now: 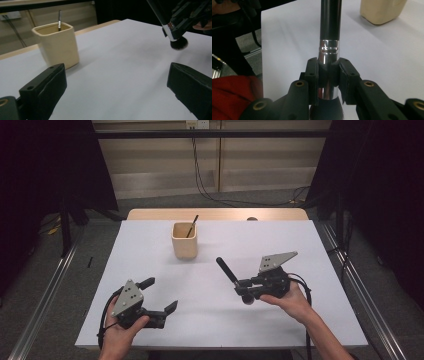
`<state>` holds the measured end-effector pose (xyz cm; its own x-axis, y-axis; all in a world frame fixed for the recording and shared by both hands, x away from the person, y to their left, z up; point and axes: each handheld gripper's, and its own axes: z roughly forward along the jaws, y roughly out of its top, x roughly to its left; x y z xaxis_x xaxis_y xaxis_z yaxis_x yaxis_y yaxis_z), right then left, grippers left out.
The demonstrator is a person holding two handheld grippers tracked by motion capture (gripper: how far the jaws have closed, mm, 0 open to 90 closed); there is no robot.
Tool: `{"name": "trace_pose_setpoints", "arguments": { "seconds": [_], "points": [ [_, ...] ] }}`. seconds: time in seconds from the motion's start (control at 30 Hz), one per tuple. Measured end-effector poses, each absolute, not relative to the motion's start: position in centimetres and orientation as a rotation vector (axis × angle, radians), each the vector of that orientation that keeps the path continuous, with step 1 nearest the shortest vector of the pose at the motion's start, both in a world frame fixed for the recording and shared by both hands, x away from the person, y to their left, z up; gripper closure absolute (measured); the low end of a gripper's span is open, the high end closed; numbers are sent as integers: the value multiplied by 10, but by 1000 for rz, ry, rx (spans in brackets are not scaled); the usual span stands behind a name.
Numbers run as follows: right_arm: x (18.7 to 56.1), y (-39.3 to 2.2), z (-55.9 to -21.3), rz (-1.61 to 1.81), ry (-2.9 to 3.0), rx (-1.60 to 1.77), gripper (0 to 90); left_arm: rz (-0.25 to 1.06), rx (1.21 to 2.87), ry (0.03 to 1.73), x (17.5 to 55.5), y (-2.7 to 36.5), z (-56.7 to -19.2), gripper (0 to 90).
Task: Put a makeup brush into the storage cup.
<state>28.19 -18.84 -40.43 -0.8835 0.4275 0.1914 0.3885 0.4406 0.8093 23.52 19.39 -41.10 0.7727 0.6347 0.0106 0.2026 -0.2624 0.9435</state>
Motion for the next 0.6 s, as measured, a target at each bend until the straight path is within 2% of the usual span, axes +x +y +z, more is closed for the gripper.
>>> {"name": "trace_pose_setpoints", "arguments": {
  "seconds": [0.6],
  "points": [
    [281, -169, -398, 1359, 2739, 654, 715, 370, 1894, 527, 251, 159, -397, 21]
  ]
}}
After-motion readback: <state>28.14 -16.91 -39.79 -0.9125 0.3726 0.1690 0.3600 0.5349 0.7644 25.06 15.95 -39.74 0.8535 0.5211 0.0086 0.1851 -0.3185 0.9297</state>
